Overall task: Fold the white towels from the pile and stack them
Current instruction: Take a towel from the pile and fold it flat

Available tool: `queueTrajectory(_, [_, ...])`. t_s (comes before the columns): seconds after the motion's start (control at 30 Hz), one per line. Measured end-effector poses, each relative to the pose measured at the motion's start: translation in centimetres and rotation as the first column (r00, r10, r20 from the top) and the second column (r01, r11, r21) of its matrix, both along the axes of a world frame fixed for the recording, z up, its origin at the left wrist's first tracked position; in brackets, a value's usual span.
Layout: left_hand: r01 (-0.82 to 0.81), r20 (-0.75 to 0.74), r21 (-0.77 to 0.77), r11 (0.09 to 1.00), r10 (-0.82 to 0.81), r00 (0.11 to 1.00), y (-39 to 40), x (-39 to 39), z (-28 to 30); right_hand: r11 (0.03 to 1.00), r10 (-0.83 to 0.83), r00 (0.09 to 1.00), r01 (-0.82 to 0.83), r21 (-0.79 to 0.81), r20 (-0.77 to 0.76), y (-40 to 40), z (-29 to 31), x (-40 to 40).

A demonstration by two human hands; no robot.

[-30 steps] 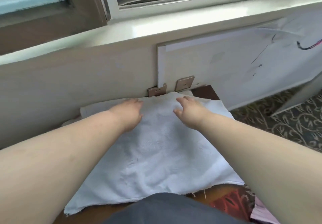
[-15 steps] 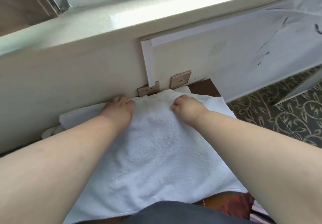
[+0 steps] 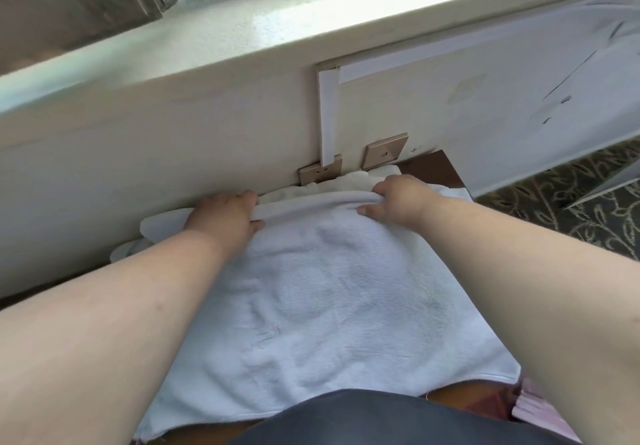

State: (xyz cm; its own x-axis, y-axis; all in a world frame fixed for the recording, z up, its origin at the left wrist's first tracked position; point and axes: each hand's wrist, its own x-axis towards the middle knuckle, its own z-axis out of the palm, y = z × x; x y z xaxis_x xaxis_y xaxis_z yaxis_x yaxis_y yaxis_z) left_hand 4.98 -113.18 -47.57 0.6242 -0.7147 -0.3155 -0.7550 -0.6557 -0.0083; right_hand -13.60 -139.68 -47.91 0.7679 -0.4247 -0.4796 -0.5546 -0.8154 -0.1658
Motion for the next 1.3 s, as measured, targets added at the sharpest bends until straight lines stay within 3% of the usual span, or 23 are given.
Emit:
queueTrajectory(0.13, [-0.106,-0.035,0.031,0.994,0.107,0.994,2.1,1.1,1.0,0.987,-0.143,0.989,0.140,0.073,0.037,-0.6,1.0,-2.5])
queueTrajectory(0.27, [-0.254,-0.205,-0.099,0.962,0.230,0.951,2.7,-1.0,3.3,0.973,-0.225,0.907,0.194,0.121,0.356,2.5,4.1,-2.3])
queueTrajectory(0.5, [-0.245,-0.267,-0.397,0.885,0.144,0.953,3.7,-8.7,9.2,0.972,-0.140,0.803,0.001,0.234,0.579,11.1,9.8,-3.0])
queueTrajectory(0.67, [-0.350,-0.345,-0.569,0.744,0.170,0.923,5.9,-12.2,13.6,0.922,-0.219,0.690,-0.085,0.377,0.690,16.0,13.4,-2.5])
queueTrajectory(1.0, [-0.356,-0.221,-0.695,0.625,0.285,0.933,17.8,-14.3,19.7,0.882,-0.186,0.602,-0.246,0.402,0.777,27.6,18.8,-1.6])
queueTrajectory(1.3, [-0.322,-0.055,-0.739,0.592,0.423,0.905,38.3,-15.4,22.7,0.859,-0.157,0.487,-0.361,0.362,0.859,48.5,20.9,0.4])
